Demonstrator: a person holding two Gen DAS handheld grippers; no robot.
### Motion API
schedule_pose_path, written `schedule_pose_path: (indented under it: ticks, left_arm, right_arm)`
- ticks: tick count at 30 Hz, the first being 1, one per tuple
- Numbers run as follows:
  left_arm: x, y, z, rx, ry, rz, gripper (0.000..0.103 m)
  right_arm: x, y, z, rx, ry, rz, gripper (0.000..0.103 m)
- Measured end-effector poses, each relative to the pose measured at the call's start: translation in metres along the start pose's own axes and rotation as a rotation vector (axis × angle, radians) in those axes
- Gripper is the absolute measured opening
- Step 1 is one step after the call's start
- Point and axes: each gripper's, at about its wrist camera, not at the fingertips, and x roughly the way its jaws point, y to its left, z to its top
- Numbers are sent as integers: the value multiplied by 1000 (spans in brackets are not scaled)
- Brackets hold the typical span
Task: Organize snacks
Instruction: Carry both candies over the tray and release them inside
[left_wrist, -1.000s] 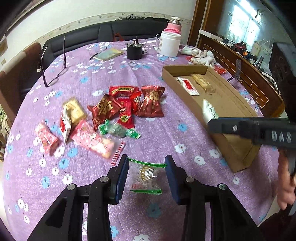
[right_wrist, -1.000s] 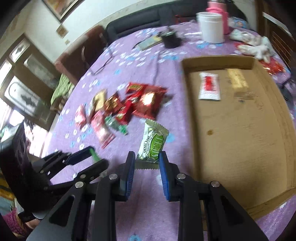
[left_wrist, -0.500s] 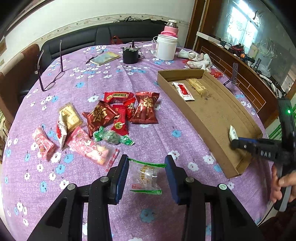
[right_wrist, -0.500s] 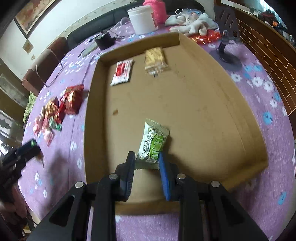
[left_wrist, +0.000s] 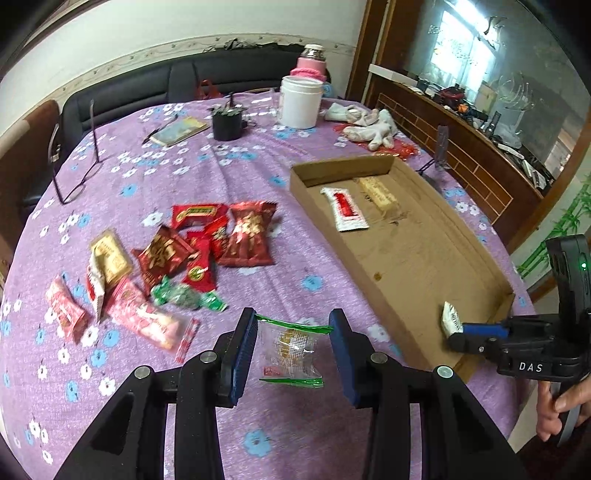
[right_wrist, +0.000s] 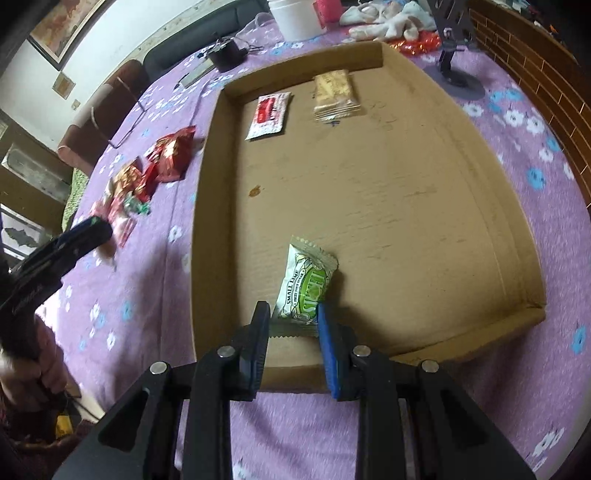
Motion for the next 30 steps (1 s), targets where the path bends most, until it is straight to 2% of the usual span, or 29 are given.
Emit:
schedule_pose_path:
  ticks: [2, 7, 13, 17, 23, 30]
  left_arm:
    - [0, -6, 5, 13, 3, -11, 42]
    - [5, -28, 25, 52, 8, -43, 42]
    - [23, -52, 61, 37, 38, -103, 42]
    - [42, -67, 79, 19, 68, -118, 42]
    - [88, -78, 96, -41, 138, -131, 42]
    - [121, -84, 108, -91, 158, -128, 42]
  right_arm:
    - [-10, -3, 6, 15, -31, 22, 25]
    - [-32, -16, 28, 27, -91, 6, 25]
    - [-47, -25, 70, -12, -130, -28, 25]
    - [-40, -33, 92, -8, -120, -14, 25]
    - [-24, -47, 124, -19, -104, -40, 25]
    - [0, -52, 152, -45, -73, -69, 25]
